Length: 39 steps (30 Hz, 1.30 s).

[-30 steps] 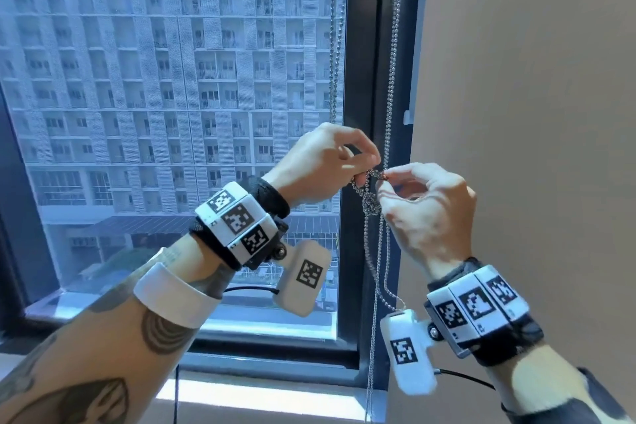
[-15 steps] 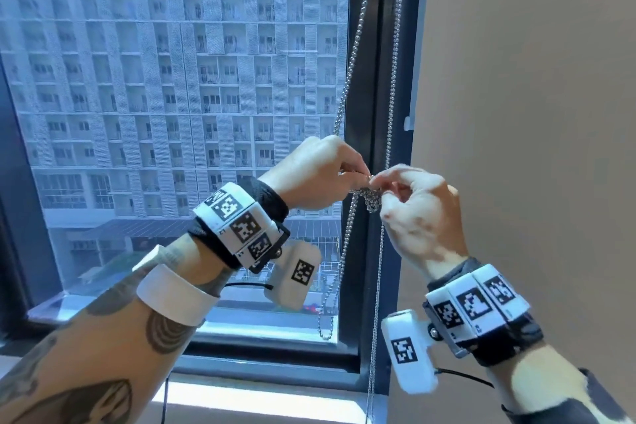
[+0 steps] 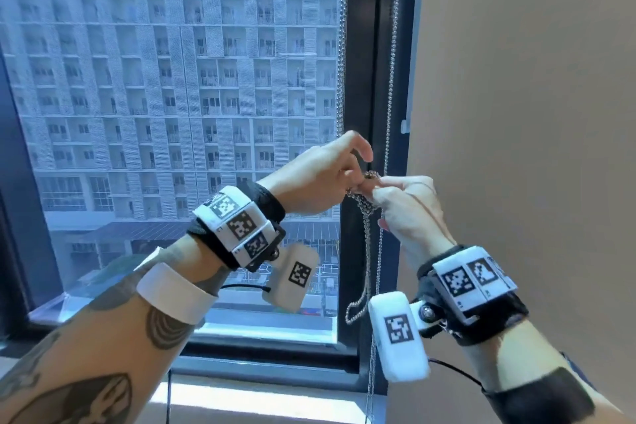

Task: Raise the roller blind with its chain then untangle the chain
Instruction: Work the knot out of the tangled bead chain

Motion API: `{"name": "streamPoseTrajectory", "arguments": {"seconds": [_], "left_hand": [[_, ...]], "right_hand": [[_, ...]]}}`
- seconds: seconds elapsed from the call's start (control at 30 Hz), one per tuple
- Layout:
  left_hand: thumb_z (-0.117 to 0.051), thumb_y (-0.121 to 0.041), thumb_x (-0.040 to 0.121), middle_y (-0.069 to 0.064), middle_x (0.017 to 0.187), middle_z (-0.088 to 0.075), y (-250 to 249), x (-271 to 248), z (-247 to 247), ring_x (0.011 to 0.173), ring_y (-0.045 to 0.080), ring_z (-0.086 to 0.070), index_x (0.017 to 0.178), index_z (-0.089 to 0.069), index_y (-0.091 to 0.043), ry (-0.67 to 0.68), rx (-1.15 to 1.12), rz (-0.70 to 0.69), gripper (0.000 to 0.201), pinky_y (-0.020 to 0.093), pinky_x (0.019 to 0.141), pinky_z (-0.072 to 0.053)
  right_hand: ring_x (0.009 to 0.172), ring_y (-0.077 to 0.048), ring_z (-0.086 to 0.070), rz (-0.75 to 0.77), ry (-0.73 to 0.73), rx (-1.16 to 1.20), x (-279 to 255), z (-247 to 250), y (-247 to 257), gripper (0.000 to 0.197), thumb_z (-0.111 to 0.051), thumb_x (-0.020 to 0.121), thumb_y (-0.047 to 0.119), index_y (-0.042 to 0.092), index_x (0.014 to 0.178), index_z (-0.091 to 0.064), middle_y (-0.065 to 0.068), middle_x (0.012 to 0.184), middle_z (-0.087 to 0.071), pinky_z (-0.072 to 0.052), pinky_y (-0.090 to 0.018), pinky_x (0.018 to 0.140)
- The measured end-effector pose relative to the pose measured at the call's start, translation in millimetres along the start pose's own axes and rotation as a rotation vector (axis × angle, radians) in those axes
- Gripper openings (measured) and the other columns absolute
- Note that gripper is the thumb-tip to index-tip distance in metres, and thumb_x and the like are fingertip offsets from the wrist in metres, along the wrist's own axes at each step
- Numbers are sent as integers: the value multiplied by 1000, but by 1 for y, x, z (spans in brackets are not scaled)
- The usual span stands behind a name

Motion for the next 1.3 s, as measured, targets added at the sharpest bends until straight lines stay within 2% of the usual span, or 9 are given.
{"name": "streamPoseTrajectory", "arguments": {"seconds": [0.1,0.2,0.4,0.57,0.67,0.9,1.07,1.17,1.3], "left_hand": [[-58,-20,102,-10,87,-66,-5,-2,-3,72,8,-58,127,-45,-21,20,166,-33,28,34,69,-47],[-56,-33,96,-6,89,-66,-4,-2,-2,85,20,-62,118,-52,-32,-7,394,1,22,43,78,-54],[-54,-36,94,-6,100,-71,-7,-1,10,100,23,-63,98,-68,-30,-101,676,-80,16,43,79,-51],[-50,-49,103,-10,134,-53,7,0,6,121,18,-49,112,-68,-23,28,608,-64,33,50,90,-46],[-51,-43,103,-9,136,-49,14,3,11,120,19,-47,105,-65,-19,-15,665,-39,28,45,86,-39],[-57,-35,102,-13,138,-46,23,8,15,126,15,-47,105,-57,-32,47,460,-4,5,52,99,-41],[-46,-26,105,-6,117,-48,26,11,13,95,13,-51,96,-59,-4,123,48,-28,27,28,87,-42],[-42,-32,108,-6,110,-47,22,12,11,81,-1,-48,84,-57,3,148,91,-33,45,17,76,-37],[-45,-35,109,-5,110,-49,15,19,8,74,-7,-48,79,-58,2,85,256,-70,49,18,74,-33]], "right_hand": [[84,-7,-65,-108,4,148,-2,-3,-12,32,-66,93,6,25,75,-84,16,73,-77,-50,-34,77],[88,-13,-60,-296,27,327,-3,-11,-25,13,-68,99,9,10,94,-80,5,86,-73,-48,-42,77],[88,-19,-59,-311,90,423,0,-6,-29,16,-67,99,19,19,83,-66,4,86,-69,-45,-39,76],[81,-18,-58,-231,57,428,4,4,-32,28,-68,97,21,22,69,-64,8,66,-64,-38,-39,81],[72,-17,-61,-207,33,613,2,8,-37,18,-68,94,11,16,77,-68,1,64,-63,-43,-35,82],[64,-21,-60,-193,74,1011,-1,2,-52,41,-62,95,12,11,58,-46,-8,61,-44,-52,-31,91],[56,-16,-43,-65,175,517,-5,-7,-68,43,-57,106,20,13,63,-51,-2,58,-45,-41,-36,74],[60,-17,-47,-53,292,373,-12,-21,-78,40,-56,106,19,8,68,-60,-3,63,-55,-42,-27,65],[73,-26,-64,-15,383,289,-13,-29,-69,17,-74,93,22,5,91,-74,-10,73,-68,-52,-36,87]]}}
Point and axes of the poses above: each hand's wrist, its own x-axis towards the middle knuckle, its own z-axis out of the back of the hand, y = z × x, the point moved 9 cm from there along x, towards the middle knuckle
